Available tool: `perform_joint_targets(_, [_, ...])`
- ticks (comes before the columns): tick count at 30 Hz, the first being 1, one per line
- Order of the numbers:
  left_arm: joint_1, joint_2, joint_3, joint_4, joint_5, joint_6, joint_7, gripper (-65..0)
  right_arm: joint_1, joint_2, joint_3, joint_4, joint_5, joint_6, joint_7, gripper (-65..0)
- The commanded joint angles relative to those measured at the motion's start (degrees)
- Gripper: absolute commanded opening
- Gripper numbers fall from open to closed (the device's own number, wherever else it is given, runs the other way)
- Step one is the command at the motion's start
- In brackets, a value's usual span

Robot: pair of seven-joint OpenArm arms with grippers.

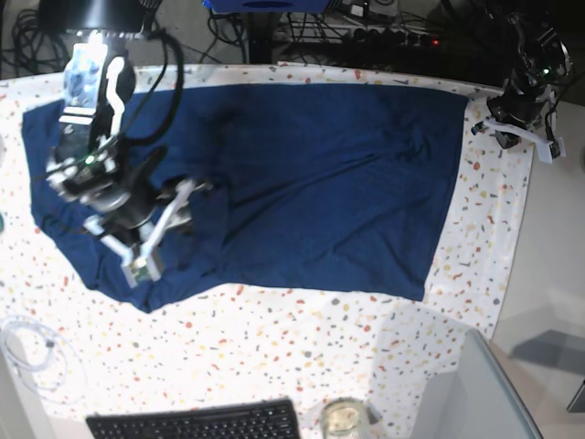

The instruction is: Layout the t-shirt on the table in an organized manner, then fold the t-shirt properly

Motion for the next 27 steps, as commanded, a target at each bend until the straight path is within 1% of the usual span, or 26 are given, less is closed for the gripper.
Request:
perform_joint_targets(1, [0.1, -0.7, -0.3, 0.8, -0.4, -0.1, -1.2, -65.0, 2.9, 0.2, 0.3, -1.4, 0.9, -0.3, 1.6, -35.1])
perform_joint_targets(2, [0.1, -0.7, -0.3, 0.8, -0.4, -0.1, -1.2, -65.0, 4.7, 0.3, 0.8, -4.0, 0.8, -0.3, 1.7, -35.1])
perform_joint_targets(5, [0.2, -0.6, -0.3, 0.9, -0.4, -0.1, -1.2, -65.0, 11.4, 2.1, 1.0, -15.2, 0.8, -0.4, 1.6, -35.0])
perform_joint_targets(7, [0.2, -0.5, -0.3, 0.9, -0.4, -0.1, -1.2, -65.0, 14.9, 2.5, 1.0, -21.7, 0.8, -0.4, 1.8, -35.0])
perform_joint_targets(8, [0.2, -0.5, -0.3, 0.9, -0.4, -0.1, -1.2, -65.0, 16.6, 2.6, 1.0, -24.8, 0.8, -0.9, 1.8, -35.0])
perform_joint_targets(9, [0.2, -0.5, -0.3, 0.9, -0.4, -0.1, -1.2, -65.0, 17.9, 2.6, 1.0, -27.7, 0.8, -2.2, 2.0, -35.0])
perform_joint_targets(10, [0.2, -0.5, -0.3, 0.9, -0.4, -0.1, -1.2, -65.0, 19.0, 2.6, 1.0, -29.8, 0.8, -3.5, 2.9, -35.0])
perform_joint_targets(12, [0.4, -0.6, -0.3, 0.9, -0.4, -0.1, -1.2, -65.0, 20.0, 2.7, 1.0, -33.7, 0.8, -6.5, 7.4, -34.8])
perform_joint_targets(13, [0.9, -0.7, -0.3, 0.9, -0.4, -0.1, -1.2, -65.0, 20.1, 2.8, 0.9, -35.3, 0.8, -7.4, 9.4, -34.4])
perform_joint_targets(15, [1.2, -0.7, -0.4, 1.0, -0.4, -0.1, -1.3, -65.0, 20.7, 3.7, 0.3, -37.9, 0.8, -8.6, 11.7, -30.3])
perform_joint_targets(16, [1.3, -0.8, -0.4, 1.0, -0.4, -0.1, -1.3, -65.0, 20.8, 3.9, -1.1, -39.4, 0.8, -8.7, 12.4, -29.0])
perform_joint_targets(18, [1.3, -0.9, -0.4, 0.9, -0.4, -0.1, -1.3, -65.0, 20.8, 4.0, -2.9, -41.1, 0.8, -8.7, 13.7, -29.3])
perform_joint_targets(19, [1.3, -0.9, -0.4, 0.9, -0.4, -0.1, -1.3, -65.0, 20.7, 4.6, -3.2, -41.2, 0.8, -8.7, 14.5, -31.1])
perform_joint_targets(20, [1.3, -0.9, -0.4, 0.9, -0.4, -0.1, -1.3, -65.0, 20.3, 4.6, -3.1, -41.2, 0.8, -8.7, 15.2, -35.0])
perform_joint_targets(21, [1.3, -0.9, -0.4, 0.9, -0.4, -0.1, -1.3, -65.0, 19.8, 4.6, -3.2, -41.1, 0.9, -8.7, 15.4, -40.4])
perform_joint_targets(24, [1.3, -0.9, -0.4, 0.9, -0.4, -0.1, -1.3, -65.0, 18.6, 4.5, -3.3, -38.8, 1.0, -8.3, 15.5, -63.0])
perform_joint_targets(25, [1.3, -0.9, -0.4, 0.9, -0.4, -0.1, -1.3, -65.0, 17.6, 4.5, -3.3, -37.4, 1.0, -8.3, 15.4, -65.0])
perform_joint_targets(26, [1.3, -0.9, -0.4, 0.9, -0.4, -0.1, -1.3, -65.0, 16.4, 4.2, -3.4, -35.3, 1.1, -8.3, 15.4, -65.0])
perform_joint_targets(27, [1.3, -0.9, -0.4, 0.9, -0.4, -0.1, -1.3, -65.0, 15.1, 3.2, -3.4, -32.6, 1.1, -8.2, 15.4, -62.7])
